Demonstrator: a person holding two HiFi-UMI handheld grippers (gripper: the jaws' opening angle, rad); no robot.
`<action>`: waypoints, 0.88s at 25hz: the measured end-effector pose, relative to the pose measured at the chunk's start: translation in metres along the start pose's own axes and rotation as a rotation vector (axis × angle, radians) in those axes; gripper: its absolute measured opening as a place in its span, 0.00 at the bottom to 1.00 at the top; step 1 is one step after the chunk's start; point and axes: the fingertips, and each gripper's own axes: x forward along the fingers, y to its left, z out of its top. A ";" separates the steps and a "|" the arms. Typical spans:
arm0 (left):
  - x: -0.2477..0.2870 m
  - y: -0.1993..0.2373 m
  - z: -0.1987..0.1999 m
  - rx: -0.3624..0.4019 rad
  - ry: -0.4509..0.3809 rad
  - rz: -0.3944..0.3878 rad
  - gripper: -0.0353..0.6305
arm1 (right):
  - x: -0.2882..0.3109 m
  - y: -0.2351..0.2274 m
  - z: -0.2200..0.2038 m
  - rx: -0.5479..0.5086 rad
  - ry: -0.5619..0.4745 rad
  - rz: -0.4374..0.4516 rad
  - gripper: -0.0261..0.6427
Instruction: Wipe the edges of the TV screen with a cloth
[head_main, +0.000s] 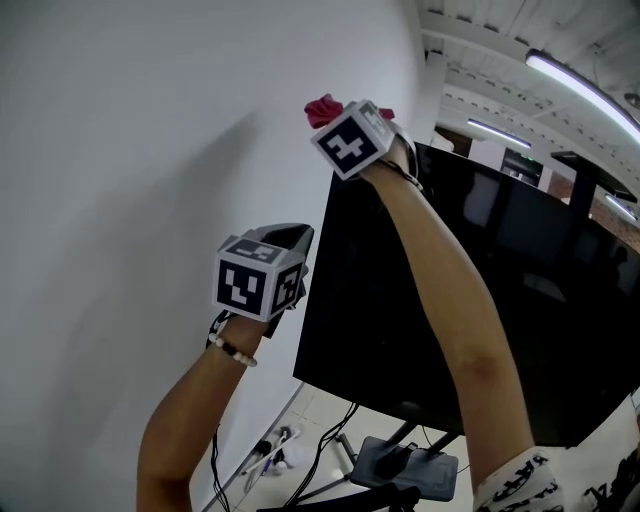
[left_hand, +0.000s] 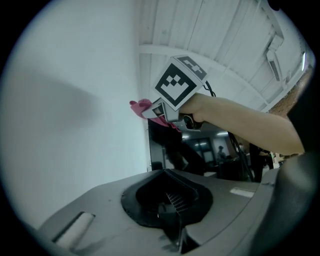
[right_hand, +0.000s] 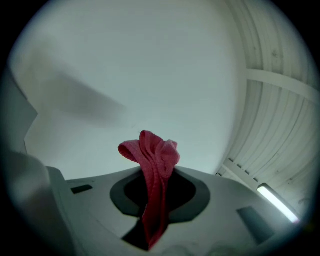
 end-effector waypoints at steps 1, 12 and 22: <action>-0.003 0.004 -0.003 -0.007 0.003 0.007 0.05 | 0.003 0.005 0.002 -0.015 0.006 -0.006 0.15; -0.030 0.023 -0.032 -0.049 0.027 0.041 0.05 | 0.011 0.061 -0.019 -0.027 0.049 0.039 0.15; -0.054 0.013 -0.056 -0.069 0.038 0.026 0.05 | 0.007 0.128 -0.063 0.025 0.066 0.049 0.15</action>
